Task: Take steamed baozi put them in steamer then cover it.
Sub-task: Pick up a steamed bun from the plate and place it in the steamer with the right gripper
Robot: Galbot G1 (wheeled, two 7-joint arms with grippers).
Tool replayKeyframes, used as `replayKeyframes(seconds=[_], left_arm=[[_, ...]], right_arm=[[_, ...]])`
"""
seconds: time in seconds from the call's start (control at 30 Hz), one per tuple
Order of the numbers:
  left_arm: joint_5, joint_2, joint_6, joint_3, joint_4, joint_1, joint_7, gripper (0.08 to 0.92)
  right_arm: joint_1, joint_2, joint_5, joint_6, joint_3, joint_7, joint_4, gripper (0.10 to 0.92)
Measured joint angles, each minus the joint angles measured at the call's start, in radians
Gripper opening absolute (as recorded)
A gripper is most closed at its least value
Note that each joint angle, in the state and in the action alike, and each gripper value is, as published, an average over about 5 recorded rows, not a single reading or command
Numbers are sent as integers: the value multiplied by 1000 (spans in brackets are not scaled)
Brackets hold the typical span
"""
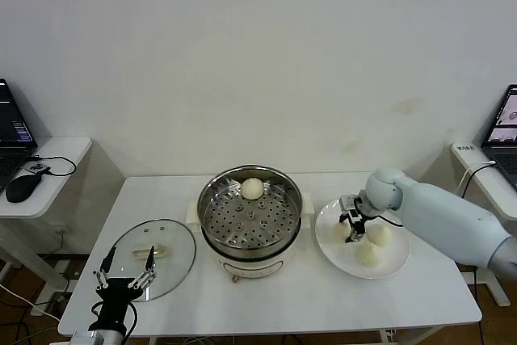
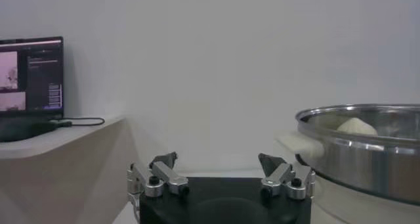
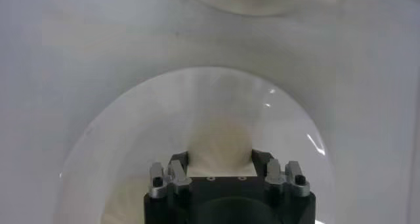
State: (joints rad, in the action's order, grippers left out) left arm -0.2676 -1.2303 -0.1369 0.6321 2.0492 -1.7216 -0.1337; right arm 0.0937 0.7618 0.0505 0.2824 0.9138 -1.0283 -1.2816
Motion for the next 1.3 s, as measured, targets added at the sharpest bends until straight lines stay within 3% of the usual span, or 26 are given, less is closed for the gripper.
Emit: replayKeyframes(seconds=[0.47,0.87,1.3], left_arm=[[-2,22,7,-19,9,16,-1,823],[-2,22,11,-23,11,24,-2,823],[-2,17,7,-2,20,10,-3,823]], right_arm=[[394,-6,-254,90,183,6,-145,620],[496,218,-470,209,247,96,-141,626],[401,451,-539,298,272,207,-44,628]])
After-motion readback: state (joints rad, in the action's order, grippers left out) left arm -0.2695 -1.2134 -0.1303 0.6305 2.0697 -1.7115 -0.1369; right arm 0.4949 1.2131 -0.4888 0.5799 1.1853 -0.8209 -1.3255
